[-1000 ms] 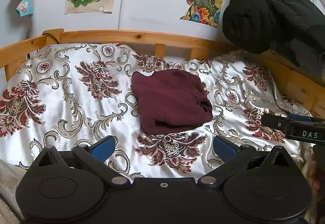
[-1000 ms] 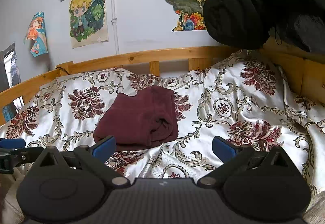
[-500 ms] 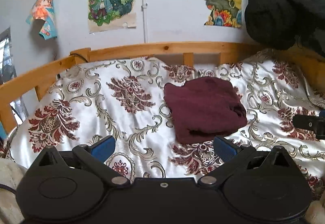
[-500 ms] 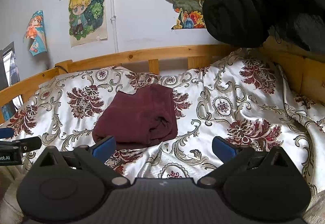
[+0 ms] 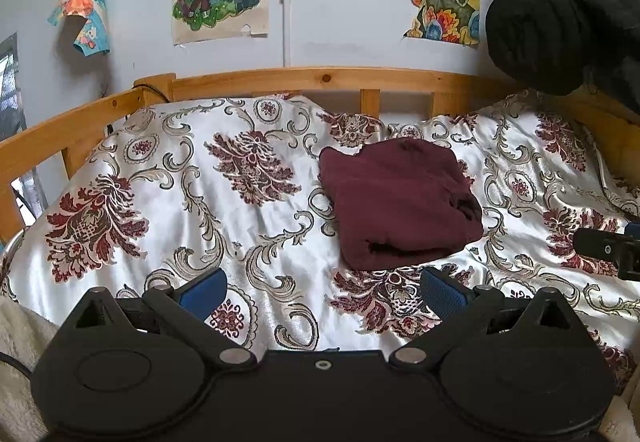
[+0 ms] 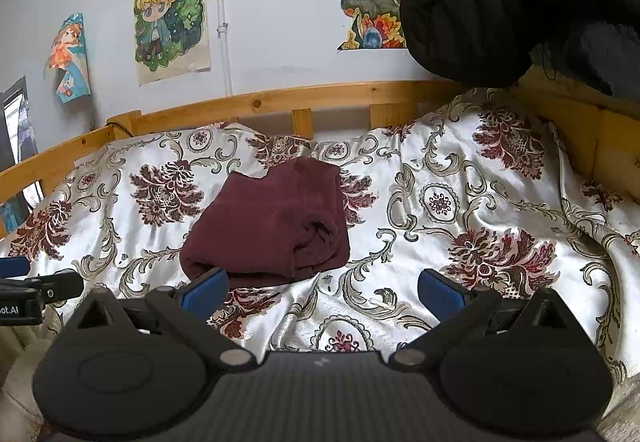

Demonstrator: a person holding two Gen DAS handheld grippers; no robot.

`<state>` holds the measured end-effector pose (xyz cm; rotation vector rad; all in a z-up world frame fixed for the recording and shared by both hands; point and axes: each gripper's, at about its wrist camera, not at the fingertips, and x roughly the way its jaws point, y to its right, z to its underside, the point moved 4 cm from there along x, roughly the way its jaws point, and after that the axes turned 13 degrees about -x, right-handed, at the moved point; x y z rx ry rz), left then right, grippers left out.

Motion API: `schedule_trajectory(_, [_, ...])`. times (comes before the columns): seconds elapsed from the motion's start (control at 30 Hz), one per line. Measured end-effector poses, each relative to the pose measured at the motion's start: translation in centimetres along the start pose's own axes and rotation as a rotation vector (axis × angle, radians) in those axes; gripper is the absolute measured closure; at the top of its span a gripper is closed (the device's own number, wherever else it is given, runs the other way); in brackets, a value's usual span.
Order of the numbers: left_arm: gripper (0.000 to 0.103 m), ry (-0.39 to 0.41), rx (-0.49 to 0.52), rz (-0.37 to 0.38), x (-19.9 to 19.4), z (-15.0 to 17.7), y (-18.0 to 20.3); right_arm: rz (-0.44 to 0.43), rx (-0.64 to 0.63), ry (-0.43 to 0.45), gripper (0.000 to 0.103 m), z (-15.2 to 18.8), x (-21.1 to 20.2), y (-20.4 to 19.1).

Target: Fold small clothes

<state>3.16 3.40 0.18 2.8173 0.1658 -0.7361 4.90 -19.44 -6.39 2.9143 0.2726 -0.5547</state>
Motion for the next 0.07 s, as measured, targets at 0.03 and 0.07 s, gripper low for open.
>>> schedule_trajectory(0.03, [0.001, -0.007, -0.001, -0.001, 0.09, 0.01, 0.0, 0.0, 0.001, -0.005, 0.0, 0.04, 0.09, 0.02])
schedule_trajectory(0.07, [0.001, -0.015, -0.001, -0.002, 0.19, 0.06, 0.02, -0.001, 0.003, -0.011, 0.0, 0.07, 0.2, 0.03])
